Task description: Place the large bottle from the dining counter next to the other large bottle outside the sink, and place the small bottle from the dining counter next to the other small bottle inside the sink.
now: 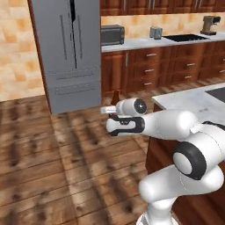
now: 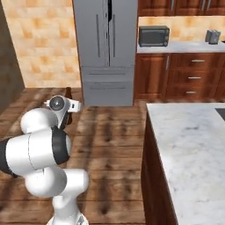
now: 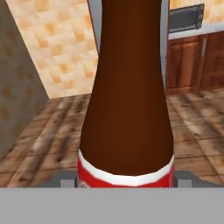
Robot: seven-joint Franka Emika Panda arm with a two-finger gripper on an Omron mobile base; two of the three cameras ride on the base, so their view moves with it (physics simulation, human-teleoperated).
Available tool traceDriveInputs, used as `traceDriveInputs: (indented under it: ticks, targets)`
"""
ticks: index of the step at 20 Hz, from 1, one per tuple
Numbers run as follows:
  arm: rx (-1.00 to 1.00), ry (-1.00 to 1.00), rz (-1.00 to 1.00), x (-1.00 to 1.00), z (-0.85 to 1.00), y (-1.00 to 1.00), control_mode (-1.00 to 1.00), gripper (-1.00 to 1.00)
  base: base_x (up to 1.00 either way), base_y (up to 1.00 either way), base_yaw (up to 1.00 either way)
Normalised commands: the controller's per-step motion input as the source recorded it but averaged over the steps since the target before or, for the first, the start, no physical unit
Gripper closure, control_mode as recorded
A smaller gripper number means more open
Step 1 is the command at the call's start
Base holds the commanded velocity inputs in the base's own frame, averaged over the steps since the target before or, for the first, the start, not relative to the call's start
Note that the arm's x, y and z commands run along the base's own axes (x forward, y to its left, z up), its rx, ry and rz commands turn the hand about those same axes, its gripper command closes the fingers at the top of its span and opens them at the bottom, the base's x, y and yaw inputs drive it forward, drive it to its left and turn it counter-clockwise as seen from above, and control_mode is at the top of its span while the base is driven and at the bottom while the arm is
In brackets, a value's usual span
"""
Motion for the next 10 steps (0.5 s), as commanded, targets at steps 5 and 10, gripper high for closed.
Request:
traceDriveInputs:
  ticks: [5, 10]
  targets:
    - [0.00, 0.00, 0.00, 0.00, 0.00, 0.00, 1.00, 1.00, 0.87, 0.84, -0.41]
    - [0.00, 0.00, 0.00, 0.00, 0.00, 0.00, 1.00, 1.00, 0.78, 0.85, -0.43]
